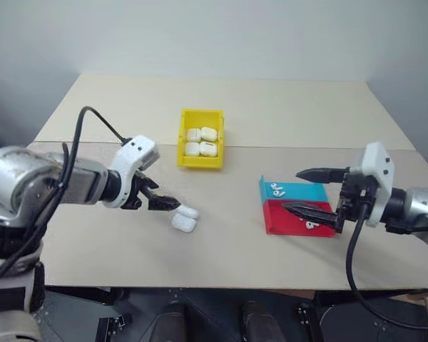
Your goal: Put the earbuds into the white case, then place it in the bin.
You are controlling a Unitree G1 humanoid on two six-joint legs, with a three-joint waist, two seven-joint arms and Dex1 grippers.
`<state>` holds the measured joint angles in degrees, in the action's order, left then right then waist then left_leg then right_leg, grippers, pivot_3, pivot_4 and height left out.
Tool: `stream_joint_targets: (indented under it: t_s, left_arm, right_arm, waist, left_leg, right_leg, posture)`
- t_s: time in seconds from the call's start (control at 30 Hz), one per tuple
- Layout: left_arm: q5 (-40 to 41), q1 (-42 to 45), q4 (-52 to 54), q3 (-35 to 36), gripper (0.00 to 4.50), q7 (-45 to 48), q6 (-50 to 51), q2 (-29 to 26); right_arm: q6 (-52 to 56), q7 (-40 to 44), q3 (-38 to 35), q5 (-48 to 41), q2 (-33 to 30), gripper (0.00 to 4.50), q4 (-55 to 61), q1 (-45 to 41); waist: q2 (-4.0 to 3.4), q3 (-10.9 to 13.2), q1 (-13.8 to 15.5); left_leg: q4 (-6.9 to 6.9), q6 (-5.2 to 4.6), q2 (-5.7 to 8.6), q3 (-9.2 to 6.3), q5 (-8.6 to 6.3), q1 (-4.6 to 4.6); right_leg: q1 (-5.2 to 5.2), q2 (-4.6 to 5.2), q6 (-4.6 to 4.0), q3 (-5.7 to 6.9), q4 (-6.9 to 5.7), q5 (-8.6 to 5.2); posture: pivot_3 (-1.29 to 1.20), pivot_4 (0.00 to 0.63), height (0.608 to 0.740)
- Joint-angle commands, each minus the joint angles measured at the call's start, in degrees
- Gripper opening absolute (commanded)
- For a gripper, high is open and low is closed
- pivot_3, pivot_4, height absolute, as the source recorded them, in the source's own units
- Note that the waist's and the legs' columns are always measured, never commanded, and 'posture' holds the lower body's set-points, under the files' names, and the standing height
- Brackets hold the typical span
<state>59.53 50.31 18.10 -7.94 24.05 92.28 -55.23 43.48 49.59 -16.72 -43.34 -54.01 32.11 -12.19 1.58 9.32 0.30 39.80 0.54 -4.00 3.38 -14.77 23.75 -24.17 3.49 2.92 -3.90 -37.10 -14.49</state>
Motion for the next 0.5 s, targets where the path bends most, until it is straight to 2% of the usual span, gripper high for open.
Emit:
stream_joint_targets:
  t_s: [0.03,0.17,0.5]
  left_arm:
    - [10.83,4.98,0.12,-8.38,4.50,-4.82,0.22,-3.79]
    - [22.66,10.05,-5.04,-17.22,4.50,-14.98,0.22,-5.06]
    - [48.15,18.15,-21.55,-33.30,4.50,-46.54,-2.71,3.26]
  right_arm:
    - [0.33,-1.29,-0.96,-1.06,0.09,4.48,1.82,-0.17]
    - [0.88,-2.06,-0.99,-2.01,0.24,4.48,2.06,-0.03]
    - [0.98,-2.75,-0.78,-2.79,0.59,4.48,2.79,1.00]
  waist:
    - [0.00,0.00,-0.06]
    - [0.00,0.00,-0.03]
    - [0.01,0.00,0.35]
  left_leg:
    - [0.01,-0.01,0.01,0.01,-0.01,0.00]
    - [0.02,-0.01,0.00,0.00,-0.01,-0.01]
    - [0.08,-0.01,0.01,-0.01,0.00,0.01]
  right_leg:
    - [0.00,0.01,0.01,-0.01,-0.01,0.00]
    - [-0.02,0.00,0.00,-0.02,-0.05,-0.01]
    - [0.00,0.02,0.01,-0.01,-0.06,0.00]
  posture:
    - [0.00,0.150,0.740]
    - [0.00,0.150,0.740]
    - [0.00,0.150,0.740]
